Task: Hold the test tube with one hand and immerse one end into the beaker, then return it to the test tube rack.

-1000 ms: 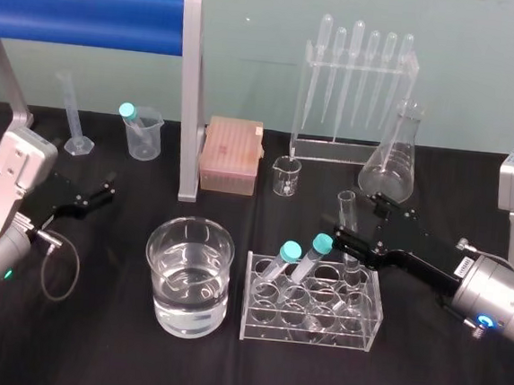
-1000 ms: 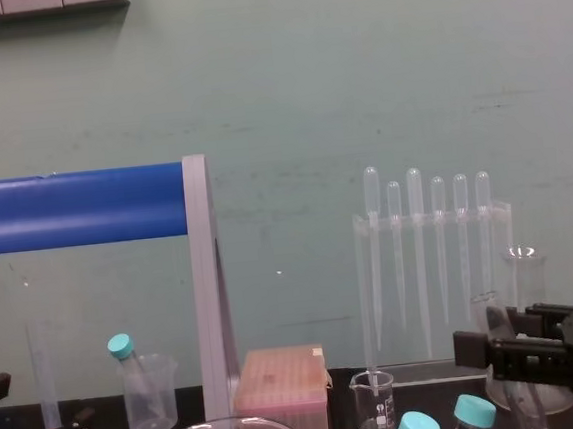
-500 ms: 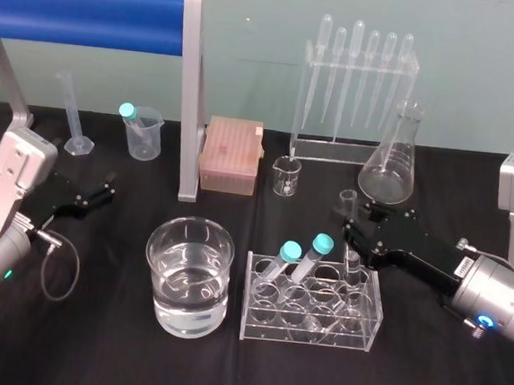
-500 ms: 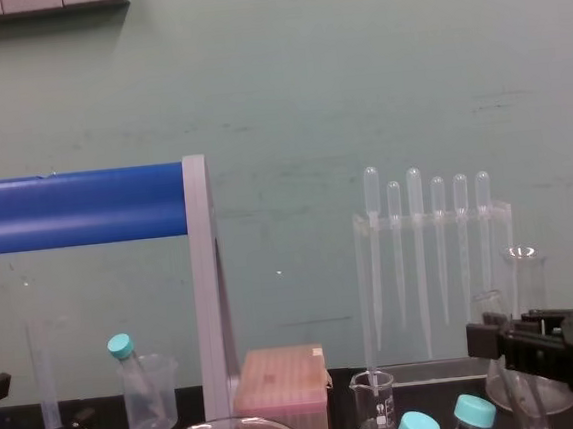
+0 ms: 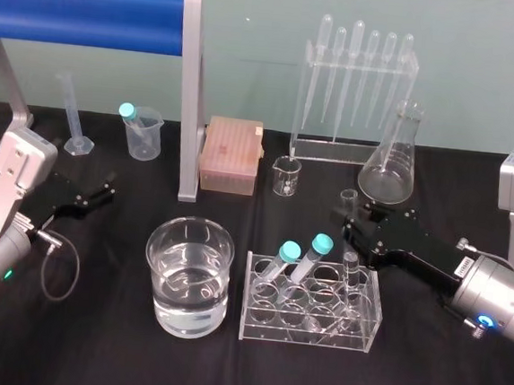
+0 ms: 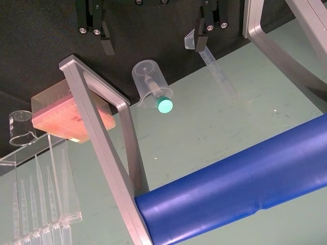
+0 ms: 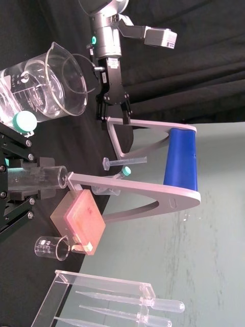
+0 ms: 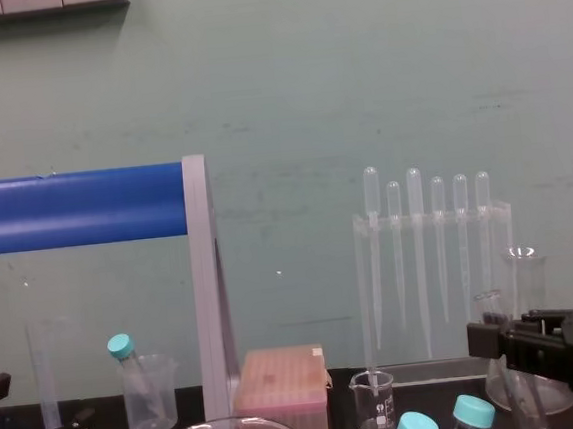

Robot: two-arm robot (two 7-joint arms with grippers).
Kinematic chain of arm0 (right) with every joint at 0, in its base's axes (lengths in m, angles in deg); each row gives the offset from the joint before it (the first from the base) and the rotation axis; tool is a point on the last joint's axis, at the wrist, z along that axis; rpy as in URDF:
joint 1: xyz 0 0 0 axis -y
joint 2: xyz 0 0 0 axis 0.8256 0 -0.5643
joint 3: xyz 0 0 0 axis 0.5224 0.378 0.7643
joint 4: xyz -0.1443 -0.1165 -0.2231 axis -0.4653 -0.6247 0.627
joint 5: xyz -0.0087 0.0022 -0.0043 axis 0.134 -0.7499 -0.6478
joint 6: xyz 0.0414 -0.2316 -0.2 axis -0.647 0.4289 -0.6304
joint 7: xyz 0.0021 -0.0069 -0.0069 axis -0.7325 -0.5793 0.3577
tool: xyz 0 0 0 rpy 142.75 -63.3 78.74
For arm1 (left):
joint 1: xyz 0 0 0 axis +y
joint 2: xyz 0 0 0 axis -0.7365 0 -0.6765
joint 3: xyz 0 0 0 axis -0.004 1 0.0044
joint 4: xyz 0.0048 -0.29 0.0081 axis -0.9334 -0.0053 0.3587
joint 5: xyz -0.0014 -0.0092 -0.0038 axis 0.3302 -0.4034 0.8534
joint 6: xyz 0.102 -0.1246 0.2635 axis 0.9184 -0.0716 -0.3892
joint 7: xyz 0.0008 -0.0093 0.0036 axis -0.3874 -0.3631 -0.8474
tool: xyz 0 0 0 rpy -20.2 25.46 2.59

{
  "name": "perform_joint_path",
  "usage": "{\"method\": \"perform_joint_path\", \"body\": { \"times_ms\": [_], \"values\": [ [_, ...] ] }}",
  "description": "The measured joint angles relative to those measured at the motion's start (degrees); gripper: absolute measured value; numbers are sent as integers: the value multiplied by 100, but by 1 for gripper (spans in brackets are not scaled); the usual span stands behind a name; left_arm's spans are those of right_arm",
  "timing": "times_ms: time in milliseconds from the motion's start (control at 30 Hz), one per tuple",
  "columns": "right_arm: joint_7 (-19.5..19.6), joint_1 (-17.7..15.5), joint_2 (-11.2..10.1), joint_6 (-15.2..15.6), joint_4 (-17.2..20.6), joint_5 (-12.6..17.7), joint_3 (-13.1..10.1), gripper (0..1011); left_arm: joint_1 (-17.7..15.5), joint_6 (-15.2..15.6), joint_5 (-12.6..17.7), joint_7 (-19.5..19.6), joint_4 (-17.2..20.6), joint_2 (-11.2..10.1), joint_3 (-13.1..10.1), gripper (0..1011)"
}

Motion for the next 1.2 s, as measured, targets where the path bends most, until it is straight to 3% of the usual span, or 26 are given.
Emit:
{"method": "perform_joint_path", "body": {
  "times_ms": [233, 567, 667, 967, 1200],
  "values": [
    [0, 0, 0, -8, 0, -5, 0, 228, 0, 0, 0, 0, 0, 0, 0, 1000],
    [-1, -32, 61, -424, 83, -28, -201, 228, 0, 0, 0, 0, 0, 0, 0, 1000],
    [-29, -42, 88, -501, 121, 59, -285, 228, 0, 0, 0, 0, 0, 0, 0, 1000],
    [-312, 68, 321, -880, 180, 748, -697, 228, 0, 0, 0, 0, 0, 0, 0, 1000],
    [-411, 294, 480, -1133, 4, 859, -779, 228, 0, 0, 0, 0, 0, 0, 0, 1000]
  ]
}}
